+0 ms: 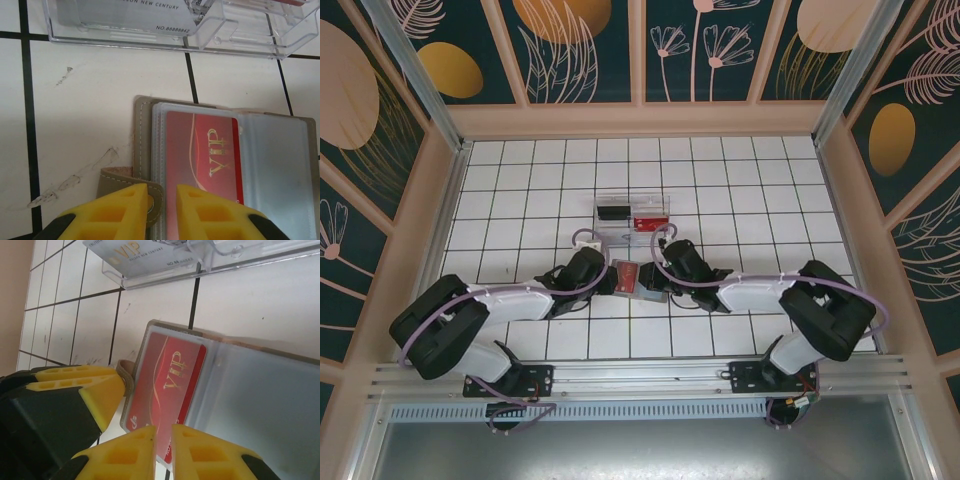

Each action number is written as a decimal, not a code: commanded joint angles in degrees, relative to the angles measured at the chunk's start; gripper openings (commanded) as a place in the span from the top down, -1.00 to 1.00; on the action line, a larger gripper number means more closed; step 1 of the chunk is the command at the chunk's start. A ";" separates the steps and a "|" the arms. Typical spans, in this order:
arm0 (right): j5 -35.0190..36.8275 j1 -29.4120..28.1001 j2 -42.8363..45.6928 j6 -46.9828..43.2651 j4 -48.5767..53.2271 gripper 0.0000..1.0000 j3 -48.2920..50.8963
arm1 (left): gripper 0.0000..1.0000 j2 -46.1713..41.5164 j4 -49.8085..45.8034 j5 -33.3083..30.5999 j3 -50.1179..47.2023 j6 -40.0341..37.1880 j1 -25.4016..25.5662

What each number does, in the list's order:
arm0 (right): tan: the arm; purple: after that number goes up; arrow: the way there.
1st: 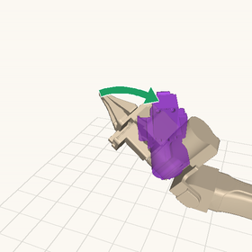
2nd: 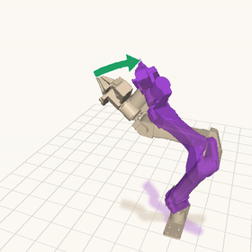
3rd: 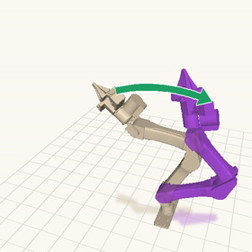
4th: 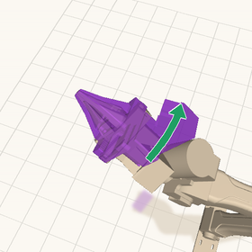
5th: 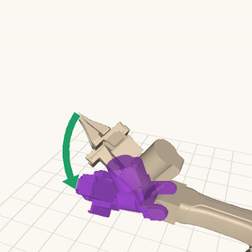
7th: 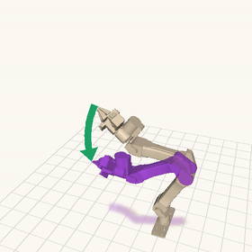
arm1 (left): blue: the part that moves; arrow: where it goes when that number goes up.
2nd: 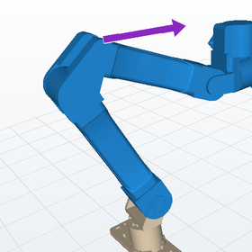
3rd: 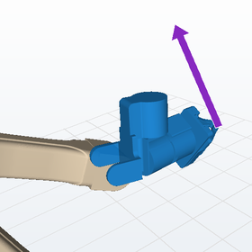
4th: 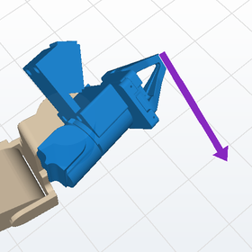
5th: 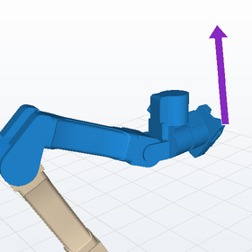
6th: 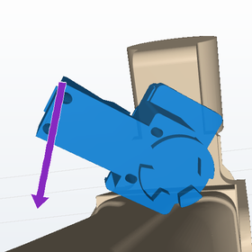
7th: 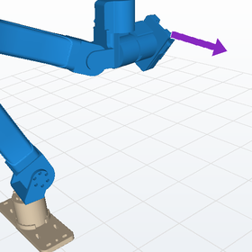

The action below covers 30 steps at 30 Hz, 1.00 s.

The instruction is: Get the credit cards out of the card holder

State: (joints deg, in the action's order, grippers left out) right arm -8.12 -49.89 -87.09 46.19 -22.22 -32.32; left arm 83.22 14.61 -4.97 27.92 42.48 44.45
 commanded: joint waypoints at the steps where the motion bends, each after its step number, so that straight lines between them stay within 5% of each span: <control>1: -2.26 -0.20 -1.83 2.26 -2.68 0.67 -1.86 | 0.53 1.37 3.88 1.59 -0.88 0.79 -0.32; 30: -6.61 2.07 -9.28 6.55 -5.88 0.69 -2.23 | 0.60 0.85 5.69 4.80 -3.31 5.09 -0.25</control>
State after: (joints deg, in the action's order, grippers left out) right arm -12.84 -48.29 -95.07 51.64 -25.56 -33.50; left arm 83.53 20.40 -1.48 24.71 47.00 44.34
